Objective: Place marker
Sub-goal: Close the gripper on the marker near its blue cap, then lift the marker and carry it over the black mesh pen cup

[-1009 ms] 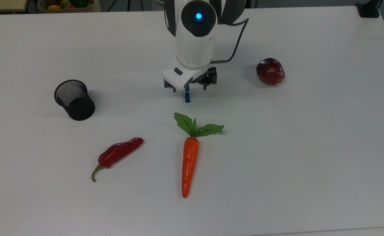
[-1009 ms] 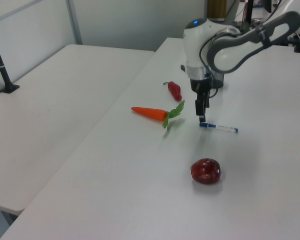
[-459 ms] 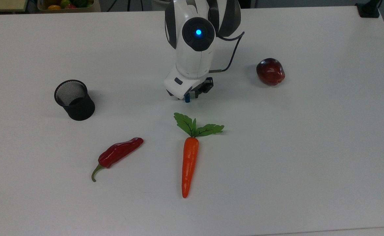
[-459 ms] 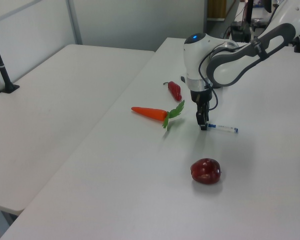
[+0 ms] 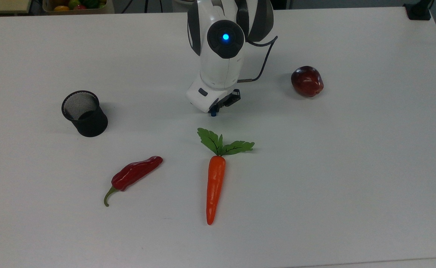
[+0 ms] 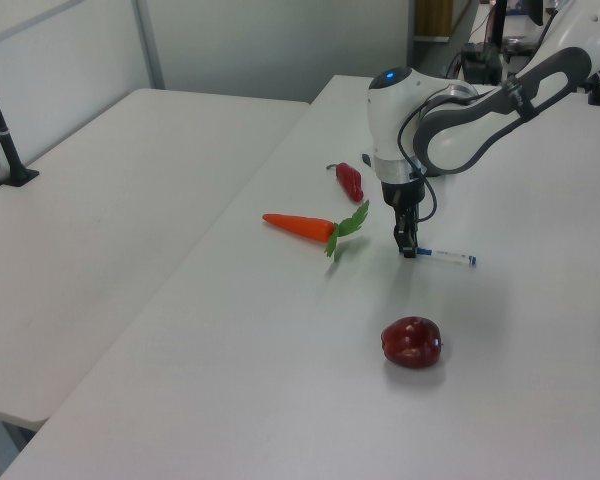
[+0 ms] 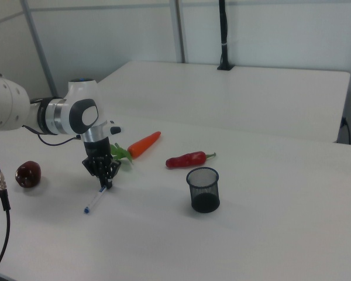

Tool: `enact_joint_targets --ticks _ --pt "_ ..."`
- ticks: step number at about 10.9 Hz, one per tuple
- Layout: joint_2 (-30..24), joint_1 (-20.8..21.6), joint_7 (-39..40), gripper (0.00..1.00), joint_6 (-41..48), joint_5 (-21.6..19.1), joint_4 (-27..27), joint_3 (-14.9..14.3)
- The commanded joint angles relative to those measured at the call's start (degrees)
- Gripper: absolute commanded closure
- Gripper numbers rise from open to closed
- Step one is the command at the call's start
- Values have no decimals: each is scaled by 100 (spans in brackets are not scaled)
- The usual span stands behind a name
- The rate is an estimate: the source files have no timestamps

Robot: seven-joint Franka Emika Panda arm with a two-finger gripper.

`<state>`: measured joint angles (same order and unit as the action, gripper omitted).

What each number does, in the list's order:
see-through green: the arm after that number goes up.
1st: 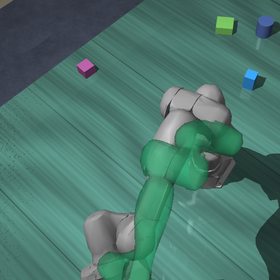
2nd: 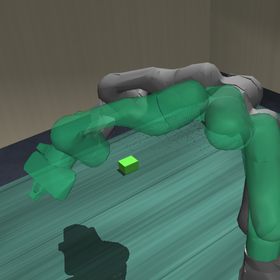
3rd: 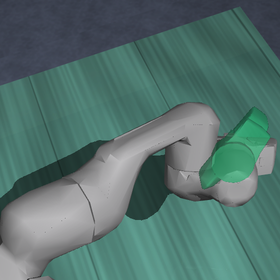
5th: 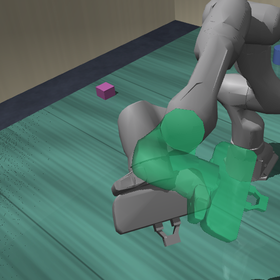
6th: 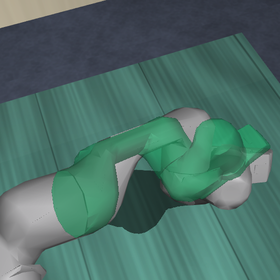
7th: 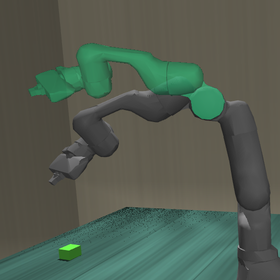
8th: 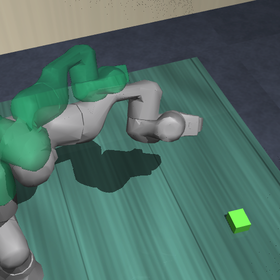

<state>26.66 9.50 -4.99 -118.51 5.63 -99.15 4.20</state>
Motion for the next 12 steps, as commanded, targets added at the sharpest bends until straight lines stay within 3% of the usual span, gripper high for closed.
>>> enact_joint_targets --ticks 1,6,12 --pt "-143 52 -379 85 -67 105 -166 1" --pt "-696 87 -432 85 1021 17 131 203" --pt "-1284 43 -371 85 2692 -80 1397 204"
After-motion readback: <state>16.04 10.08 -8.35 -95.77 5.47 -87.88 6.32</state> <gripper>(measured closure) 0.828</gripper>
